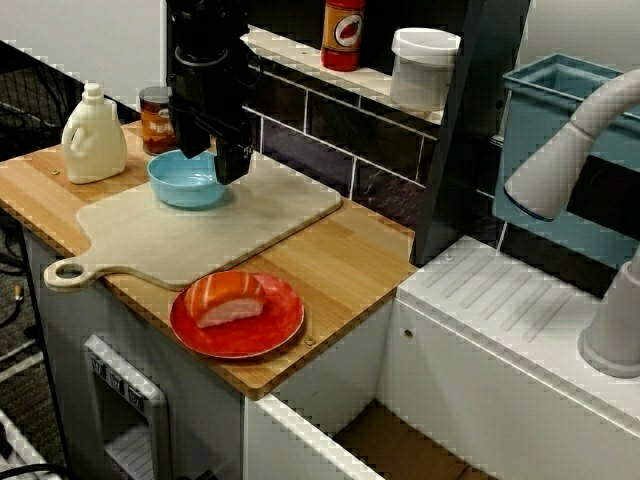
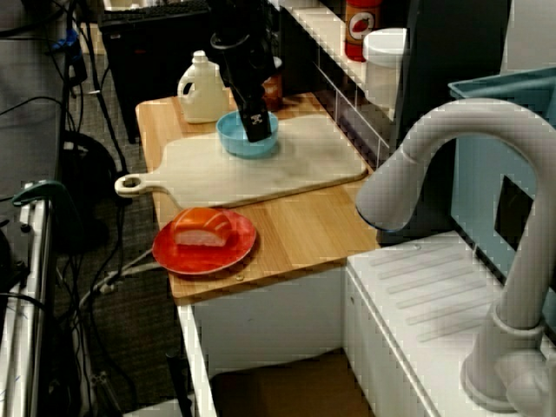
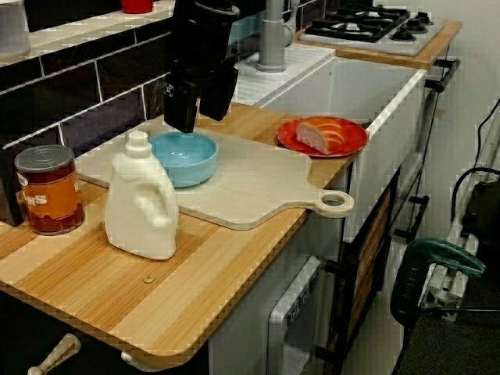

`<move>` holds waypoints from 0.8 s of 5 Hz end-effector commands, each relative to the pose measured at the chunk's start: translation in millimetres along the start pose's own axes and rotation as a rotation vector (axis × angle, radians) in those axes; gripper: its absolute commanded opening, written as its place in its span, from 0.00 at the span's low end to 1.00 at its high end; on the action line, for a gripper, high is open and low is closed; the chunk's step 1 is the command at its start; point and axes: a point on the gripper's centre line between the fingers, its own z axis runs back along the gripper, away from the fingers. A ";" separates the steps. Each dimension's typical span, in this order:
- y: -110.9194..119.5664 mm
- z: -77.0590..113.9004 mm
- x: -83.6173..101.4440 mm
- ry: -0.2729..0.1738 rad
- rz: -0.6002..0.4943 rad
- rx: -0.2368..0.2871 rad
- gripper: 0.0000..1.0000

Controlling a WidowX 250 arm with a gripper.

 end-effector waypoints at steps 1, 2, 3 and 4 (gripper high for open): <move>10.1 13.5 -1.6 -0.043 -0.004 0.024 1.00; 10.7 5.8 -3.0 -0.032 -0.007 0.031 1.00; 10.9 0.2 -2.2 -0.026 -0.007 0.036 1.00; 11.3 -2.5 -1.7 -0.020 -0.003 0.033 1.00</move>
